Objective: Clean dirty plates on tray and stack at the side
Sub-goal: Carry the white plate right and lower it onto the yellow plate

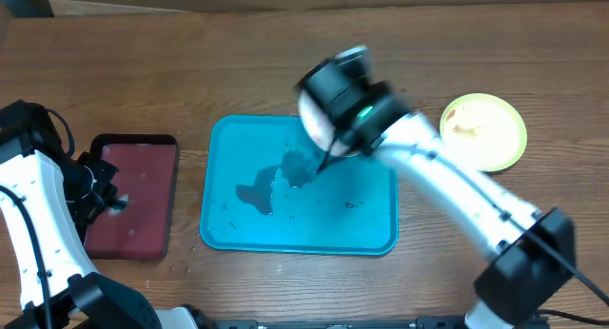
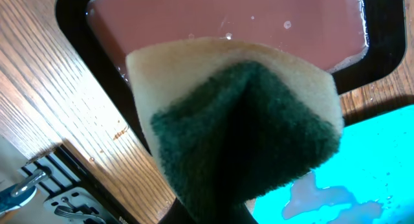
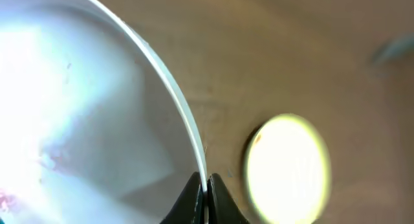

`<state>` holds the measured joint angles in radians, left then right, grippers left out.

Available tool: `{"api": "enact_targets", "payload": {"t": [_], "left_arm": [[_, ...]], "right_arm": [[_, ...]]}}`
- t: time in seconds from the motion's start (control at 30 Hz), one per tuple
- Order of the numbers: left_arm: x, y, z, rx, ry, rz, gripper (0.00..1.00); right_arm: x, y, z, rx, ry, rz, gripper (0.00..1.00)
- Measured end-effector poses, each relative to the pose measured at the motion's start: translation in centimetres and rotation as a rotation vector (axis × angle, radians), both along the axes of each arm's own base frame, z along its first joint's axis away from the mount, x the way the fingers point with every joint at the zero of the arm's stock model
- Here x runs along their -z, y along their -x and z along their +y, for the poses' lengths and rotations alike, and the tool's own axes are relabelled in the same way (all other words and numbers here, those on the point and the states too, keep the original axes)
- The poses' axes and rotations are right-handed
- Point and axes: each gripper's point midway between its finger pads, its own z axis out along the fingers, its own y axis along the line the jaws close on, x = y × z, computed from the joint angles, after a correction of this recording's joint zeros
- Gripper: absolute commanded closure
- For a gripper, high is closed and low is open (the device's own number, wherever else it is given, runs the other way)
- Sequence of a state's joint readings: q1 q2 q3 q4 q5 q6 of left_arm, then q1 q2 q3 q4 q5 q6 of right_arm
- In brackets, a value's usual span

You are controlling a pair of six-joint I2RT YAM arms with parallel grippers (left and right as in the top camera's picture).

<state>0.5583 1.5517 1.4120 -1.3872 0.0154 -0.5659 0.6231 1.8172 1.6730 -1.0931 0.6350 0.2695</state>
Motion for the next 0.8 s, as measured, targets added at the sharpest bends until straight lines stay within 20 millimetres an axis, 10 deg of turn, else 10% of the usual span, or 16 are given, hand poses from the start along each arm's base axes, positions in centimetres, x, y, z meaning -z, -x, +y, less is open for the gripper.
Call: {"api": "enact_targets", "payload": {"t": [0.23,0.4,0.6,0.8], "left_arm": [[0.0,0.0,0.0,0.000,0.000,0.000,0.96],[0.0,-0.2,0.0,0.000,0.000,-0.008,0.96],[0.0,-0.3,0.0,0.001,0.004,-0.014,0.96],[0.0,-0.5,0.1,0.001,0.001,-0.021,0.96]], "right_arm": [[3.2,-2.2,-11.8,0.308,-0.500,0.219,0.96],[4.9,-0.3,-20.9,0.525,-0.704,0.274,0.96],[9.0,2.9,-26.4,0.696,-0.799,0.299,0.96],[11.7,3.8,-27.9,0.739,-0.822,0.281,0.96]]}}
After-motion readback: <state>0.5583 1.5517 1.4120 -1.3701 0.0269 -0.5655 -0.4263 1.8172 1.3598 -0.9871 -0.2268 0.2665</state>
